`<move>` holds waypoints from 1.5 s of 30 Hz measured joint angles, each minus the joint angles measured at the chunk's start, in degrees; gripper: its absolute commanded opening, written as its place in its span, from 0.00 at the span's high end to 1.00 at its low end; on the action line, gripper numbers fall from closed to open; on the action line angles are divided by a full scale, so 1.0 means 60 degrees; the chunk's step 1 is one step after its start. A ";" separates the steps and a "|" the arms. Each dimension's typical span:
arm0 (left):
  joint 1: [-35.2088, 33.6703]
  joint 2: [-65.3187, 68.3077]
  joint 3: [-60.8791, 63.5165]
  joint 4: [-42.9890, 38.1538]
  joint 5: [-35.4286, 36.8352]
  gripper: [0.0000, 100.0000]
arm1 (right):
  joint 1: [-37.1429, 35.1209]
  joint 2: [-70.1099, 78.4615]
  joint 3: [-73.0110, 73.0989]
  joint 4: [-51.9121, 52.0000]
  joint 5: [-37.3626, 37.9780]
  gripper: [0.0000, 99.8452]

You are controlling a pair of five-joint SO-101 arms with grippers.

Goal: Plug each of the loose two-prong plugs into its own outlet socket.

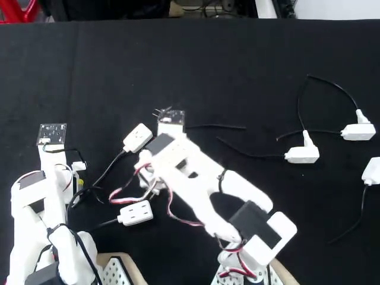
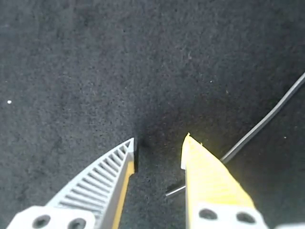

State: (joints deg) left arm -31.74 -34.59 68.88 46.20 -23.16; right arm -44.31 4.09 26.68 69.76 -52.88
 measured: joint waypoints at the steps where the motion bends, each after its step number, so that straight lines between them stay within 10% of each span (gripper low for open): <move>1: 0.0000 0.0000 0.0000 0.0000 0.0000 0.83 | -0.0015 -0.0029 0.0000 -0.0088 -0.0176 0.89; 36: 0.0000 0.0000 0.0000 0.0000 0.0000 0.83 | -0.0762 0.1407 -0.0308 -0.1582 -0.0996 0.84; 45: 0.0000 0.0000 0.0000 0.0000 0.0000 0.83 | -0.0806 0.1084 -0.0044 -0.1392 -0.1011 0.96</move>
State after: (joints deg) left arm -31.74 -34.59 68.88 46.20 -23.16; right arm -49.14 10.59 26.42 61.41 -58.95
